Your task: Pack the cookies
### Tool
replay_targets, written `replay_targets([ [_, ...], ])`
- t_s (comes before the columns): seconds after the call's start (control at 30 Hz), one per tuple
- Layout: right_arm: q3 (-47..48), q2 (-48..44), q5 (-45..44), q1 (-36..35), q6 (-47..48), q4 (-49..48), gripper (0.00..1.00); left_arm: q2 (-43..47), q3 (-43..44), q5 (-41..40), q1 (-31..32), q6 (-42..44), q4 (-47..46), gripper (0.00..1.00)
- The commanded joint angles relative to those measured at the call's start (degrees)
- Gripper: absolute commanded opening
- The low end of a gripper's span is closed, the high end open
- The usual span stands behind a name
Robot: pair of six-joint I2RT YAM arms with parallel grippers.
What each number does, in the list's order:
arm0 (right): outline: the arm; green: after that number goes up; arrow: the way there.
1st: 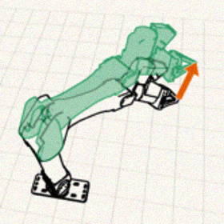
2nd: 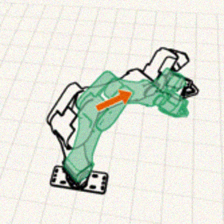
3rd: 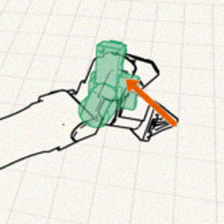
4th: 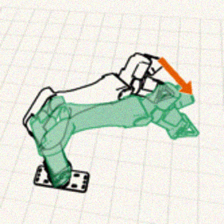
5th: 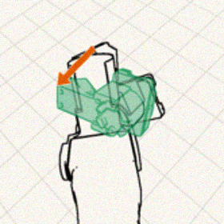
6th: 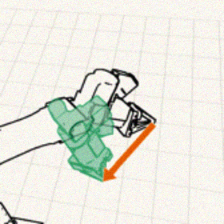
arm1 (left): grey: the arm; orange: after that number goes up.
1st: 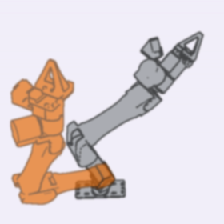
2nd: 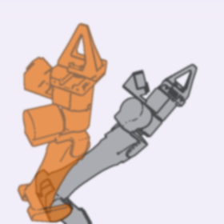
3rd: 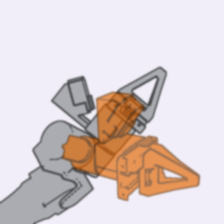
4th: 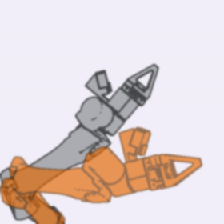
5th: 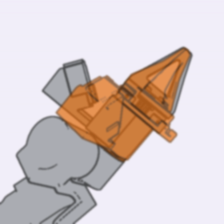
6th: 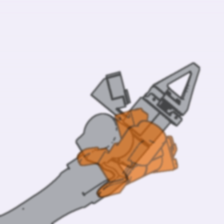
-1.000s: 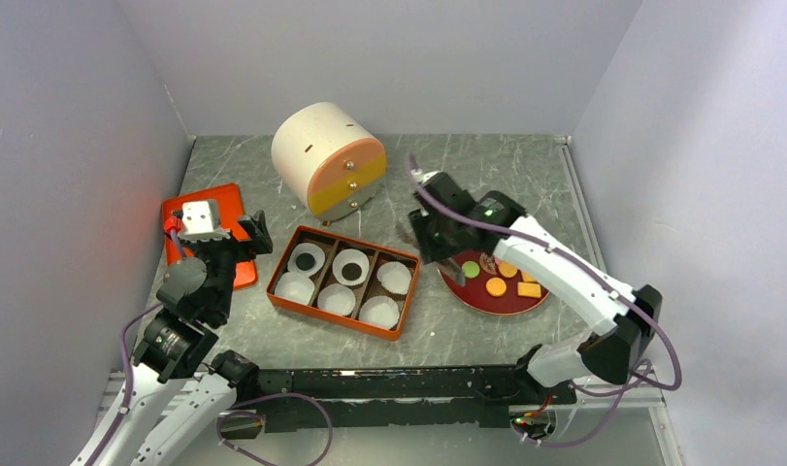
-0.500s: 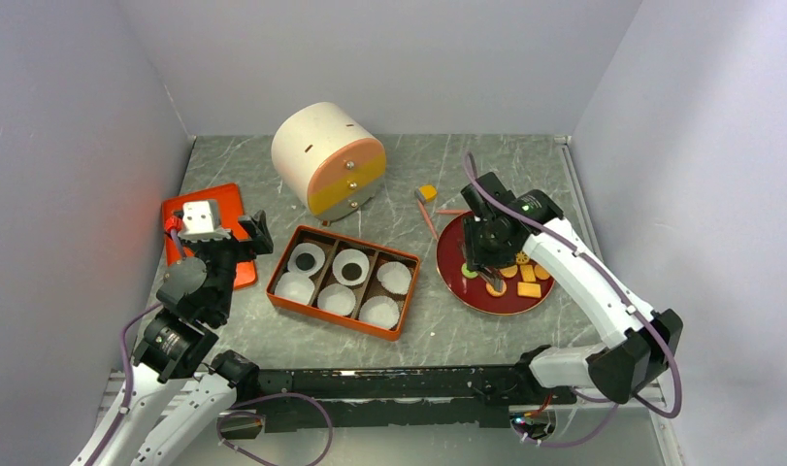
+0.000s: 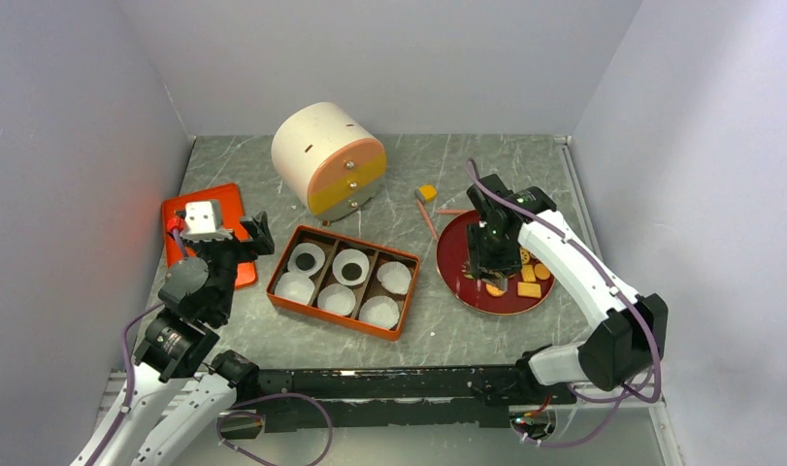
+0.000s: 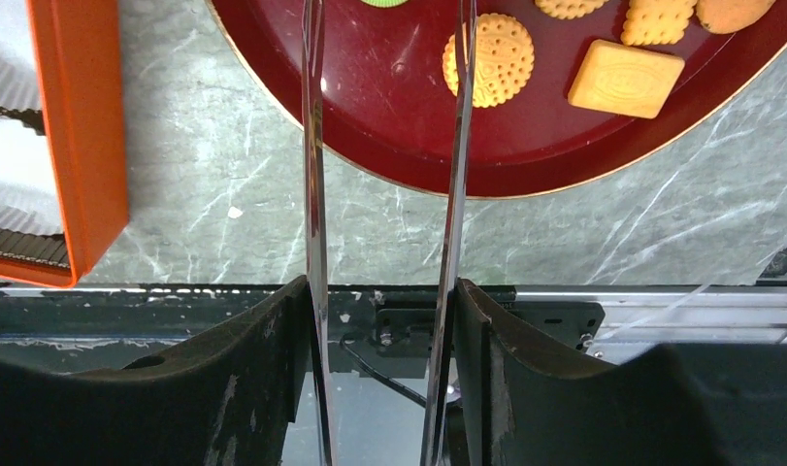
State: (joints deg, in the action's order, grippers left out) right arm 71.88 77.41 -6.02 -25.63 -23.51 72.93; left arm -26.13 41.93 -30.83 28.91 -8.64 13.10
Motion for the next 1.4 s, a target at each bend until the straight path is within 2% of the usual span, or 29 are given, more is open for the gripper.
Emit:
replay_targets([
  [0.0, -0.9, 0.7, 1.6, 1.6, 2.1, -1.6, 0.56, -0.4, -0.2, 1.0, -0.3, 0.3, -2.1, 0.96],
  [0.9, -1.0, 4.8, 4.0, 3.7, 4.8, -5.2, 0.54, -0.6, -0.2, 0.9, -0.3, 0.5, -2.1, 0.96],
  [1.37, 4.6, 4.7, 3.9, 3.7, 5.5, -2.6, 0.37, -0.5, -0.1, 1.0, -0.3, 0.5, -2.1, 0.96],
])
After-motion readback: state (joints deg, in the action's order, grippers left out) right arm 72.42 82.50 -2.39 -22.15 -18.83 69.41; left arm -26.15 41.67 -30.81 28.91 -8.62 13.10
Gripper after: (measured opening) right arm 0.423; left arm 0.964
